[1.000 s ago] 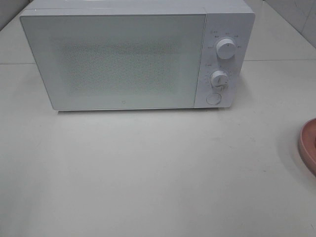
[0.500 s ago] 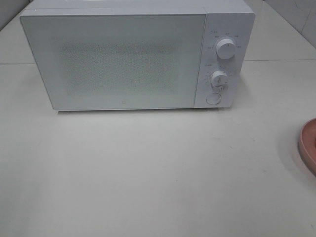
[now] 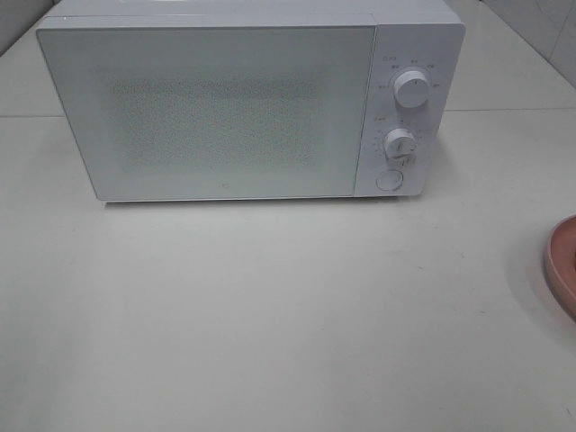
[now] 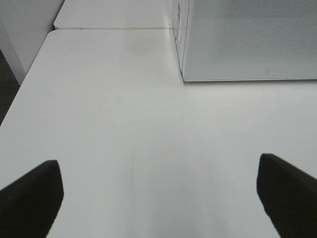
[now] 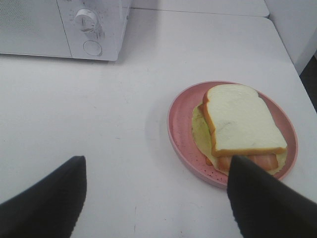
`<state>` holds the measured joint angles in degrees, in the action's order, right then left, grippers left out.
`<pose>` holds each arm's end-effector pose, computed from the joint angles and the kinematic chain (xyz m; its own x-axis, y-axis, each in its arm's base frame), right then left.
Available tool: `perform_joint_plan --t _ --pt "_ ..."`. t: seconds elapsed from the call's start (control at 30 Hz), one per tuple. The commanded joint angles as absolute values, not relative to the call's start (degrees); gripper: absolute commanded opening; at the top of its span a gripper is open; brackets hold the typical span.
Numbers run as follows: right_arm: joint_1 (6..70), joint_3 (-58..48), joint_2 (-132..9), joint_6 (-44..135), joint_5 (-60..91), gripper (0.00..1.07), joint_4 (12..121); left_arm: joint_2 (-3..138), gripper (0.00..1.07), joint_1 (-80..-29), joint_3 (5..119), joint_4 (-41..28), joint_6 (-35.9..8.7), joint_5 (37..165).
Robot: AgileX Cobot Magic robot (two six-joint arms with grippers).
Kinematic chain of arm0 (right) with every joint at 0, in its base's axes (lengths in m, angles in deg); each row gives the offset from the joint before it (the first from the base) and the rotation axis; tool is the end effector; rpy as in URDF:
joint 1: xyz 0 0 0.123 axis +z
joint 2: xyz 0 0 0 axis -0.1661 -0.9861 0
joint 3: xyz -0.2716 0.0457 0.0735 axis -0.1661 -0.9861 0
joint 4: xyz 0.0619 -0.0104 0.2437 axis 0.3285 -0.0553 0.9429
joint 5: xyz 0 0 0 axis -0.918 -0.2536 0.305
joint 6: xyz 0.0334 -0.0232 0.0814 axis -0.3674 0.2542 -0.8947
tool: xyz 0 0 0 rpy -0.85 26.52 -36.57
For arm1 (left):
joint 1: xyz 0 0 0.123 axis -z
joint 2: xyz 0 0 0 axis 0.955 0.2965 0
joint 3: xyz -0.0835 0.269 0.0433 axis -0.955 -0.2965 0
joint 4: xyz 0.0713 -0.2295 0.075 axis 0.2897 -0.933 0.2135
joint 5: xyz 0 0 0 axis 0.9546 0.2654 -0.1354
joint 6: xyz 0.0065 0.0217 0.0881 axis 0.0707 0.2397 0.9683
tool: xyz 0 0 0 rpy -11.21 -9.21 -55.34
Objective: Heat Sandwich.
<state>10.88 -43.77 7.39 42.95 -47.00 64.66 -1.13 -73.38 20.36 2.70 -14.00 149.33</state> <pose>-0.0049 -0.0024 0.2812 -0.4186 -0.0520 -0.9067 -0.0191 0.9986 -0.0485 -0.0045 -0.0072 0.2793 -0.4314 0.0075 -0.9021 0.0658 0.9976 -0.0231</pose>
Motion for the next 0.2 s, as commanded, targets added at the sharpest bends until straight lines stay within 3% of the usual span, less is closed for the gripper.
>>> perform_joint_plan --t 0.03,0.2 --pt "10.59 -43.89 8.88 43.01 -46.89 0.76 64.72 -2.74 1.01 -73.44 20.41 2.81 -14.23 148.47" --pt "10.59 -43.89 8.88 43.01 -46.89 0.76 64.72 -2.74 1.01 -73.44 20.41 2.81 -14.23 148.47"
